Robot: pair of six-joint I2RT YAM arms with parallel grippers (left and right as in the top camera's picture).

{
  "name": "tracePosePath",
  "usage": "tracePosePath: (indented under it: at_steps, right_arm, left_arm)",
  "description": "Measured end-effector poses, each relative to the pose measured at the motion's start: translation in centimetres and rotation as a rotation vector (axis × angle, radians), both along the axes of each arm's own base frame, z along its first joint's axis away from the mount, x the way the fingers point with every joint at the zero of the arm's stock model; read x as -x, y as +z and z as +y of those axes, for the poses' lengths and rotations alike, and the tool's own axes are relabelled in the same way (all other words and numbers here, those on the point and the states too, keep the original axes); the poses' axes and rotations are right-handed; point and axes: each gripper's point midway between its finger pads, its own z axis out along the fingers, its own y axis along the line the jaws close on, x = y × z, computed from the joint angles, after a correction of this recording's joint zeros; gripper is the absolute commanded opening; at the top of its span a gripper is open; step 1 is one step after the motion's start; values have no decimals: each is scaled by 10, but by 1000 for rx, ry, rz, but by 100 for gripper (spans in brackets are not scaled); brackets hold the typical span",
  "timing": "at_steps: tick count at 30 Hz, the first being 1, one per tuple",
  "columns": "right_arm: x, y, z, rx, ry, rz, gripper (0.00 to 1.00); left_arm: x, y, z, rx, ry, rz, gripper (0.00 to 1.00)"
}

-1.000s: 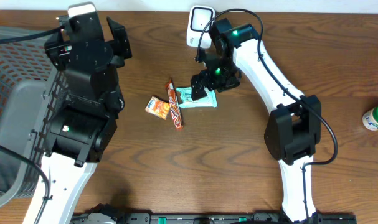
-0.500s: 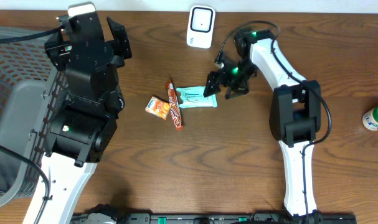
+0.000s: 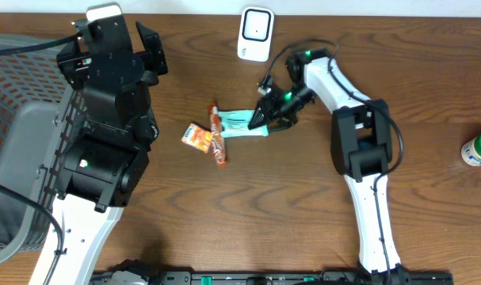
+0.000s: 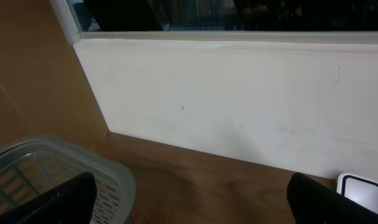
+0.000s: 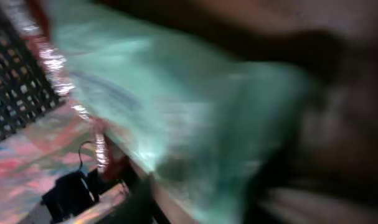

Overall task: Scan the item barcode
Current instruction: 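Lift the tissue pack and swing it toward the scanner, then lower the tissue pack onto the table and open the right gripper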

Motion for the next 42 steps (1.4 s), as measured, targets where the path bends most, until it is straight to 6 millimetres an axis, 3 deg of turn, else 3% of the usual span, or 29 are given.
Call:
tracePosePath:
  at_steps: [2,10,12,15,18,20,23,25,28,31,37,42]
  right_arm:
    - [-1,-9,2,-14,-24,31,1]
    - [-8,-5,-3,40,-35,21,1]
    - [-10,-3,-18,122,-33,7,2]
    - [-17,4,-63,371,-36,-68,2]
    - [-26,35,-131,750,-75,-180,2]
    - [-24,69,-167,973,-96,-255,2]
    - [-16,119,-194,1207,-115,-365,2]
    - [-10,142,-199,1326,-114,-423,2]
    - [-6,159,-187,1453,-101,-523,2]
    - [0,155,-167,1509,-60,-585,2]
    - [22,128,-127,1605,76,-674,2]
    - [49,89,-90,1677,240,-734,1]
  left_arm:
    - [0,0,0,0,0,0,98]
    - [0,0,0,0,0,0,98]
    - [0,0,0,0,0,0,98]
    - [0,0,0,0,0,-1,98]
    - [0,0,0,0,0,-1,98]
    - [0,0,0,0,0,0,98]
    - [0,0,0,0,0,-1,98]
    - [0,0,0,0,0,-1,98]
    - [0,1,0,1,0,-3,98]
    - [0,1,0,2,0,-7,98]
    - [-1,4,0,6,0,-18,98]
    - [-1,5,0,7,0,-21,98]
